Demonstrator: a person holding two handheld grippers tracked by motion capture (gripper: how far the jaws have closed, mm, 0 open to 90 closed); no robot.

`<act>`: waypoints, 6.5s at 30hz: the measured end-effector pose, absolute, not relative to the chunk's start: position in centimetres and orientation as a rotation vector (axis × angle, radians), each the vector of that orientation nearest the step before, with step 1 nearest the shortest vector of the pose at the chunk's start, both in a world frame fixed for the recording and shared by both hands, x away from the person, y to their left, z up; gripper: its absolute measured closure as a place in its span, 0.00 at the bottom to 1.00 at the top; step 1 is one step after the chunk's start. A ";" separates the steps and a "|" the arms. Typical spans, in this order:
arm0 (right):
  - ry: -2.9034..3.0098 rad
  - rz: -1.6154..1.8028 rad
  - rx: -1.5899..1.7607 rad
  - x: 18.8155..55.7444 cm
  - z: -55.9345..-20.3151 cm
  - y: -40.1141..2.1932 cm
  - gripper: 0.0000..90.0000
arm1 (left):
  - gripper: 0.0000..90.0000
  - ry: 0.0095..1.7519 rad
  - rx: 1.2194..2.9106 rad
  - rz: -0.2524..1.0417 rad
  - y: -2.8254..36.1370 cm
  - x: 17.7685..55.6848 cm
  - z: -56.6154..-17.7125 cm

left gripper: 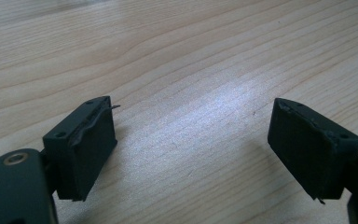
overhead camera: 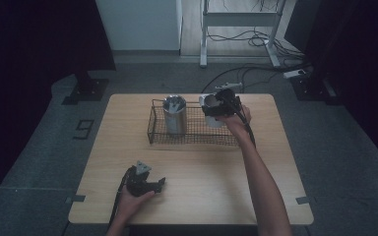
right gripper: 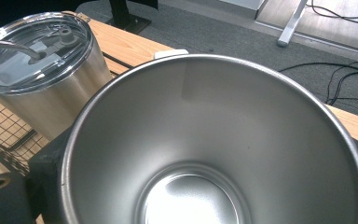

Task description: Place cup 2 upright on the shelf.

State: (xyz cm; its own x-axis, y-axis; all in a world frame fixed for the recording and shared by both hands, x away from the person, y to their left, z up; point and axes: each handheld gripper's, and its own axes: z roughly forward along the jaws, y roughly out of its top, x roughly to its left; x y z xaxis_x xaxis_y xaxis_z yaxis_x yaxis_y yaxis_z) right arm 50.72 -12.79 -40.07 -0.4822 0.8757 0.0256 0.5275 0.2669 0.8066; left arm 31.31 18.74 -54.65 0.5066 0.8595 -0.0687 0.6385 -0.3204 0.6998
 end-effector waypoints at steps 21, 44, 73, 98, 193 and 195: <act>2.123 1.068 1.321 52.0 -42.2 -12.9 0.07 | 0.17 1.222 2.067 0.414 18.7 31.3 -54.7; 2.141 1.082 1.339 51.9 -43.8 -13.3 0.07 | 0.17 1.221 2.070 0.418 18.7 31.3 -54.7; 2.181 1.013 1.371 51.7 -46.5 -13.3 0.07 | 0.17 1.219 2.076 0.425 18.6 31.3 -54.7; 2.222 0.913 1.374 52.0 -48.2 -13.1 0.07 | 0.17 1.219 2.078 0.429 18.6 31.3 -54.7; 2.101 1.245 1.355 31.8 -52.0 -21.5 0.15 | 0.17 1.216 2.111 0.471 18.1 31.2 -54.7; 2.100 1.259 1.360 31.5 -52.4 -21.7 0.15 | 0.17 1.216 2.111 0.471 18.1 31.2 -54.7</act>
